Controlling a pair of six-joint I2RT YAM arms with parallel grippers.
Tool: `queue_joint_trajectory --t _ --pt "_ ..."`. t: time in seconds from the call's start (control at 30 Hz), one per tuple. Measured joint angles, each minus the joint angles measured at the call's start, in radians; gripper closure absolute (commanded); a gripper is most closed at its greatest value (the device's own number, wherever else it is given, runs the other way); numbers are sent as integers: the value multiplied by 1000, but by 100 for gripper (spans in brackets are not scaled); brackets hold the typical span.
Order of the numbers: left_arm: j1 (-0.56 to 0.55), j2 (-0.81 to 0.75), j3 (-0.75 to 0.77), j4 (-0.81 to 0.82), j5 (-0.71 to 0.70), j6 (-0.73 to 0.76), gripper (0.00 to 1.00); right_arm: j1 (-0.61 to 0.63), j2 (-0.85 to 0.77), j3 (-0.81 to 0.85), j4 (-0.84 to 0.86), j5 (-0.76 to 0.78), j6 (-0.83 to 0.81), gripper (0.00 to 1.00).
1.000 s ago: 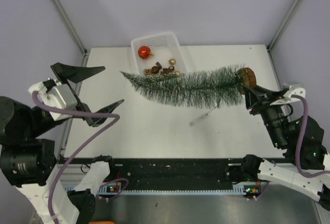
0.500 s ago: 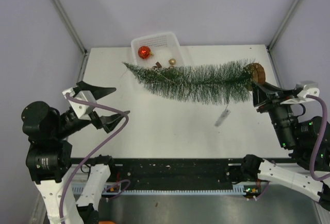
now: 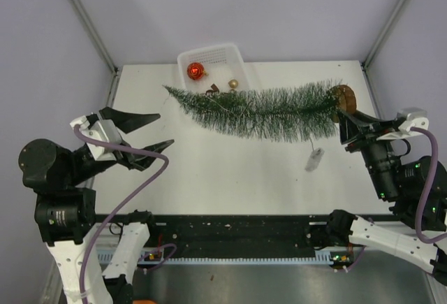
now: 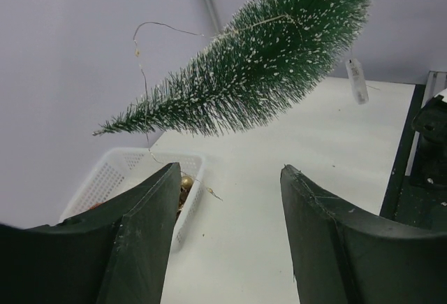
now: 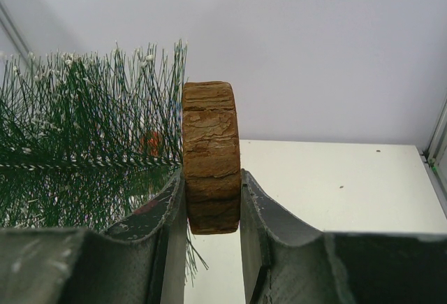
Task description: Decorate the small christmas tree
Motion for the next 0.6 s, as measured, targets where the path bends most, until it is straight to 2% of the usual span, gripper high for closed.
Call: queue_joint_trajectory --t 0.13,0.2,0.23,0.33,0.53,0.6 --pt "0 27 -3 89 27 -81 43 0 4 0 0 -6 2 100" --pt "0 35 -6 111 35 -104 53 0 4 0 1 -7 3 100" --pt "0 40 -8 120 38 -112 61 0 4 0 1 -8 3 100" --pt "0 51 -11 137 47 -129 69 0 4 0 1 -11 4 100" --pt "0 61 -12 147 53 -130 99 0 4 0 1 -14 6 100" --pt "0 63 -12 153 53 -130 100 0 4 0 1 -15 10 100"
